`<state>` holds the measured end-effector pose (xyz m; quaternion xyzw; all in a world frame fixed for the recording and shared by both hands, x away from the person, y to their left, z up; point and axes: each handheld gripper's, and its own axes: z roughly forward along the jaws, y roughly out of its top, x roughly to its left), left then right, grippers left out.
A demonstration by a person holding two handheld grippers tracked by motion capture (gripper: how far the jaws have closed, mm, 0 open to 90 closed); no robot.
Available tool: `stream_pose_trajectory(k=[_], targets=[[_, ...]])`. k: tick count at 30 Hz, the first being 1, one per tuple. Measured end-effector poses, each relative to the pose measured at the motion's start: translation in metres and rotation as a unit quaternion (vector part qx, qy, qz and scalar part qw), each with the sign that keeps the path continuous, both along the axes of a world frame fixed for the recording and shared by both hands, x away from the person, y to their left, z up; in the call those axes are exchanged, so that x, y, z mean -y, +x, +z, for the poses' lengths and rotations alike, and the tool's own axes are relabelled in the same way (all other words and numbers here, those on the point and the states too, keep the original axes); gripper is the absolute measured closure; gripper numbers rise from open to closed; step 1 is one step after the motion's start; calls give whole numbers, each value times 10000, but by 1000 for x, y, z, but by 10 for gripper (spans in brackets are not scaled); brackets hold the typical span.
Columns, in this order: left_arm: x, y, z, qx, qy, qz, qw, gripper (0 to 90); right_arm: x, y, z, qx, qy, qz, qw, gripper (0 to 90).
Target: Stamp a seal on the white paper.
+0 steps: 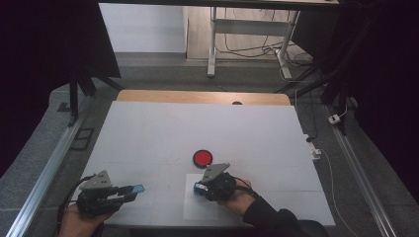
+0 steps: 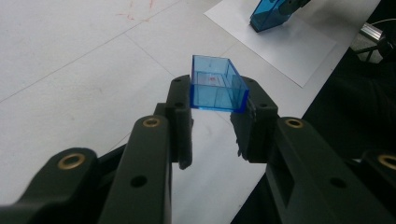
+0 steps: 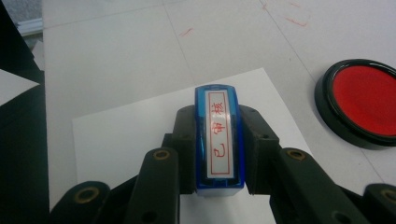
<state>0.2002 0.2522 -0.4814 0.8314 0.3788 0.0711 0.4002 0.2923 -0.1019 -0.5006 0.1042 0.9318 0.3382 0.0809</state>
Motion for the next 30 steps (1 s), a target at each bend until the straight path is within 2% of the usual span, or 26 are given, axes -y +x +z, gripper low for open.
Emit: stream_pose_trajectory(k=[4, 10, 16, 19, 23, 27, 30], targets=[[0, 0, 0, -2, 2, -1, 10000, 692, 1, 1, 0, -43, 33, -21, 10000, 710], [0, 0, 0, -15, 3, -8, 10000, 692, 6, 11, -2, -463, 268, -89, 9985, 710], [0, 0, 0, -11, 5, -11, 10000, 692, 9, 18, -4, -773, 474, -169, 9957, 710], [0, 0, 0, -15, 2, -12, 10000, 692, 9, 16, -4, -685, 408, -137, 9967, 710], [0, 0, 0, -14, 4, -14, 10000, 691, 6, 10, -3, -377, 266, -69, 9989, 709], [0, 0, 0, -11, 6, -12, 10000, 692, 3, 4, -2, -142, 154, -18, 9998, 708], [0, 0, 0, -9, 0, -8, 10000, 692, 3, 5, -2, -210, 158, -43, 9996, 708]])
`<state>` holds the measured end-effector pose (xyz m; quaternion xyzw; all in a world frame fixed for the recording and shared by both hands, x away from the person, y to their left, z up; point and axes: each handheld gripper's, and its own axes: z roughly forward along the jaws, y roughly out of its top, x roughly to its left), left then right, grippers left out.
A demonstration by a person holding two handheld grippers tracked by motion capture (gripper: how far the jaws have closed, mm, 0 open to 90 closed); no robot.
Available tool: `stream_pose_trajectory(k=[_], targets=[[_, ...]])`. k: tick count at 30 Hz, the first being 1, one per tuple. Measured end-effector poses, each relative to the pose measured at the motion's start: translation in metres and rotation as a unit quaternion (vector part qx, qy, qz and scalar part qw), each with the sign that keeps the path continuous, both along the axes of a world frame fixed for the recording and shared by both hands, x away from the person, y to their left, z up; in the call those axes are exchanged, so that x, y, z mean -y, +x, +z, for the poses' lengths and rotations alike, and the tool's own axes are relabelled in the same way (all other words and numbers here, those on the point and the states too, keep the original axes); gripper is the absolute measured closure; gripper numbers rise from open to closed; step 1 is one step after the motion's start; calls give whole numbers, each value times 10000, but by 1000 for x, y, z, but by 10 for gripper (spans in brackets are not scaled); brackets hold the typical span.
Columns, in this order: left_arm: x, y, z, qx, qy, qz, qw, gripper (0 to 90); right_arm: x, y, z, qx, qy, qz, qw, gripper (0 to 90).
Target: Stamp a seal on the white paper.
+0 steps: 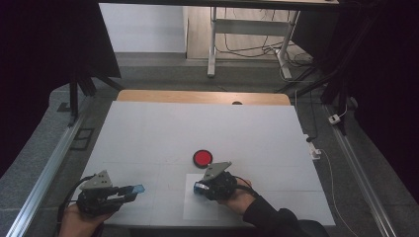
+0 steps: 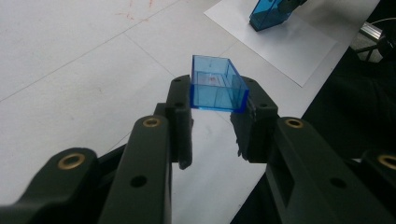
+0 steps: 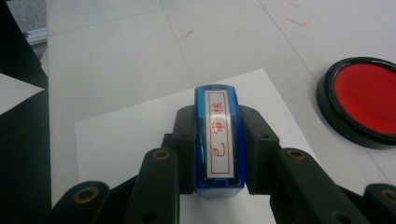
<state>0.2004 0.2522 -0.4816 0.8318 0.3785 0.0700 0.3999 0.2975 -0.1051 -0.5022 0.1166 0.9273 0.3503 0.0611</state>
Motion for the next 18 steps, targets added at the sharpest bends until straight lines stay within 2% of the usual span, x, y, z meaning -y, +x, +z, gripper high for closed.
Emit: stream_pose_trajectory(k=[9, 18], targets=[[0, 0, 0, 5, -7, -5, 10000, 692, 0, 4, 2, -117, -22, 13, 9999, 704], [0, 0, 0, 7, -12, -3, 10000, 691, 0, 3, 3, 0, -49, 45, 10000, 702]])
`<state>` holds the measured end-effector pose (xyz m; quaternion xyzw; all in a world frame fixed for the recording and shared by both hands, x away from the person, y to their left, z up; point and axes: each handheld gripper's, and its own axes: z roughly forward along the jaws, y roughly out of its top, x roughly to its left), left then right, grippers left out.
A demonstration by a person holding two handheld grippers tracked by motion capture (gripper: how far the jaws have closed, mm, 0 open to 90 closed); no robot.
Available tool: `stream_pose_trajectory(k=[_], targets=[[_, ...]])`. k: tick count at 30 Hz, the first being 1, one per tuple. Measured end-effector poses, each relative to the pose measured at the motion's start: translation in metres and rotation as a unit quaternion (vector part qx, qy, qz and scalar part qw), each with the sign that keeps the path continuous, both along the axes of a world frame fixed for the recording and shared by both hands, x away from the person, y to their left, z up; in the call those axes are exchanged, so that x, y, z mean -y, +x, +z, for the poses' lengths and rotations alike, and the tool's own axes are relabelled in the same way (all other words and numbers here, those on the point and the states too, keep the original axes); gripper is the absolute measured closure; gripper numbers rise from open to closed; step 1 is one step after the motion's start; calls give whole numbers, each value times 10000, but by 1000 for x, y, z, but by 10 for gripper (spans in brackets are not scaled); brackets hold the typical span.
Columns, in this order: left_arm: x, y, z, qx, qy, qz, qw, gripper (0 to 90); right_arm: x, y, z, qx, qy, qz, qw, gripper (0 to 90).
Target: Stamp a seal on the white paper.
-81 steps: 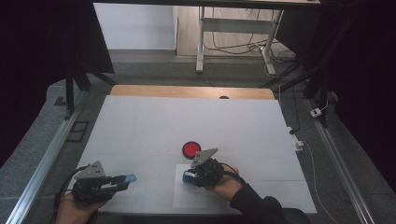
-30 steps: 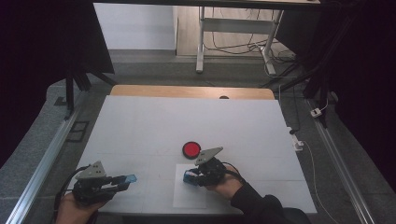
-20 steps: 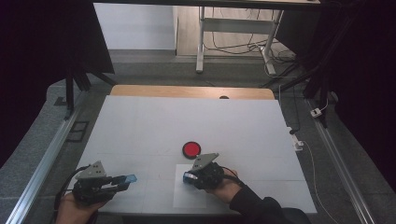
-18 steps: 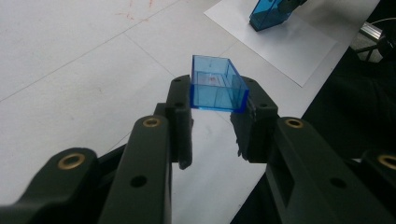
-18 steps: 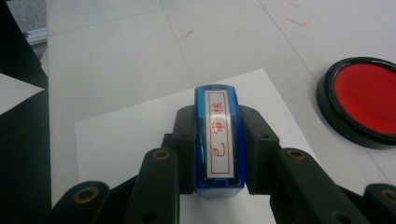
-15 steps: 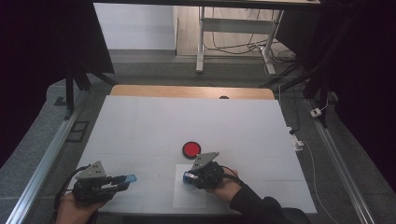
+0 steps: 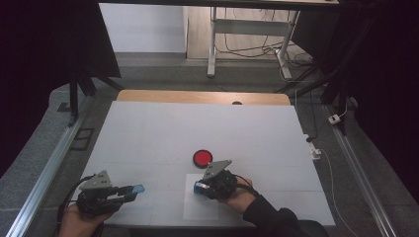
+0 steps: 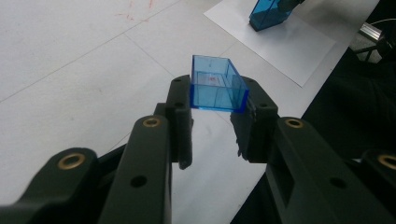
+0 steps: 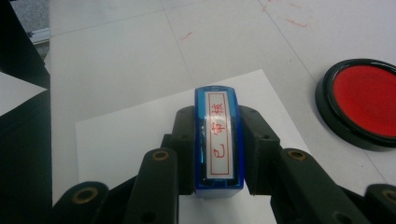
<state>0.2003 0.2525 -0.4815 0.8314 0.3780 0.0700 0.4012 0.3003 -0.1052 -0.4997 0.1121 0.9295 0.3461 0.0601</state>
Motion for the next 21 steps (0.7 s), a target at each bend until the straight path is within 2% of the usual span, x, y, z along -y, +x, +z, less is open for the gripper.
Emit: stream_pose_trajectory(k=[10, 21], targets=[[0, 0, 0, 3, -6, 1, 10000, 692, 4, 1, 7, 14, 257, -57, 9997, 702], [0, 0, 0, 13, -7, 0, 10000, 692, 11, 4, 21, 8, 513, -152, 9986, 703]])
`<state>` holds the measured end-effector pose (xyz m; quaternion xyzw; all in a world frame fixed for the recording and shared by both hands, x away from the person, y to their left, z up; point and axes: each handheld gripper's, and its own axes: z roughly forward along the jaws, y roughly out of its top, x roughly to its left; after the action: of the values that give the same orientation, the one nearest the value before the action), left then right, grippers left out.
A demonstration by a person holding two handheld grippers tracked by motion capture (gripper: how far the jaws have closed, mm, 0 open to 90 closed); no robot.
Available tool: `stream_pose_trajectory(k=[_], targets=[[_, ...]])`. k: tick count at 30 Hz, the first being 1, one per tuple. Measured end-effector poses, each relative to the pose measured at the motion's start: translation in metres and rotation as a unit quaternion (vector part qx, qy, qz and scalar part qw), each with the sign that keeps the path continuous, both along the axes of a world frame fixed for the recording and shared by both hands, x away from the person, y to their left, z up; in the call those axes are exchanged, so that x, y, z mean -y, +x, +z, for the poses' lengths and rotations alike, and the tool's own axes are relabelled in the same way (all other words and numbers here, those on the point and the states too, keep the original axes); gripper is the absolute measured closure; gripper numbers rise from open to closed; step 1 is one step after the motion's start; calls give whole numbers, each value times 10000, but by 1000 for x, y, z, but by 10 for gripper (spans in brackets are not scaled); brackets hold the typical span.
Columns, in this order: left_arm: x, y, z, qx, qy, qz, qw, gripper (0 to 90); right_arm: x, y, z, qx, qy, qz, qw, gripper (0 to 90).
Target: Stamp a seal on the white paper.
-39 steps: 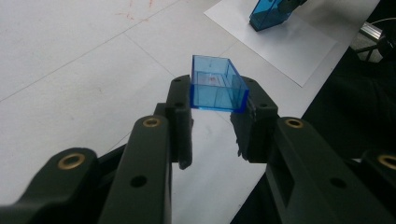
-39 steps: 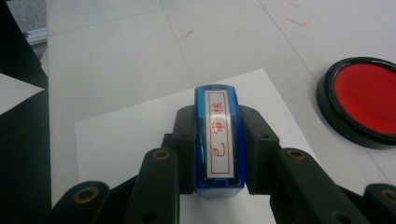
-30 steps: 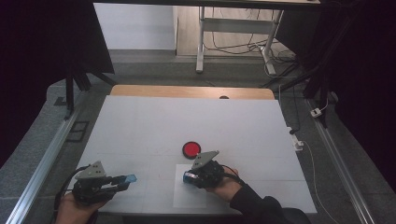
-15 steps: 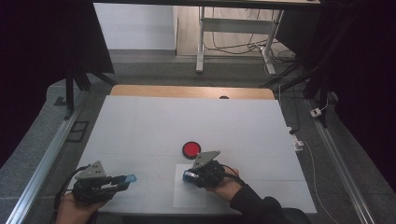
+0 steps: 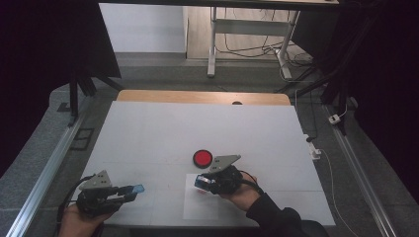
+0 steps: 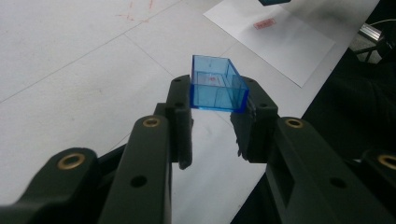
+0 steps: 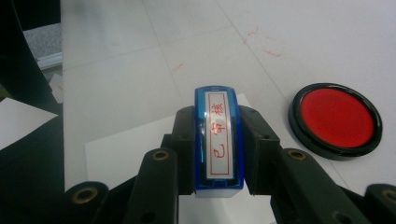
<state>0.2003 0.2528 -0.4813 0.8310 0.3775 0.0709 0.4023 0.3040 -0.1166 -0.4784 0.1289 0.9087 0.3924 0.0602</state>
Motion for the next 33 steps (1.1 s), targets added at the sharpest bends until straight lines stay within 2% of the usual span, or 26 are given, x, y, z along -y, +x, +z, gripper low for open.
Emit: stream_pose_trajectory(k=[11, 23, 33], targets=[[0, 0, 0, -3, -8, -1, 10000, 691, 8, 3, 15, -70, 277, -124, 9995, 702], [0, 0, 0, -12, -12, -9, 10000, 691, 12, 1, 30, -86, 542, -96, 9984, 703], [0, 0, 0, -14, -11, -9, 10000, 691, 14, -1, 40, -15, 696, -38, 9976, 702]])
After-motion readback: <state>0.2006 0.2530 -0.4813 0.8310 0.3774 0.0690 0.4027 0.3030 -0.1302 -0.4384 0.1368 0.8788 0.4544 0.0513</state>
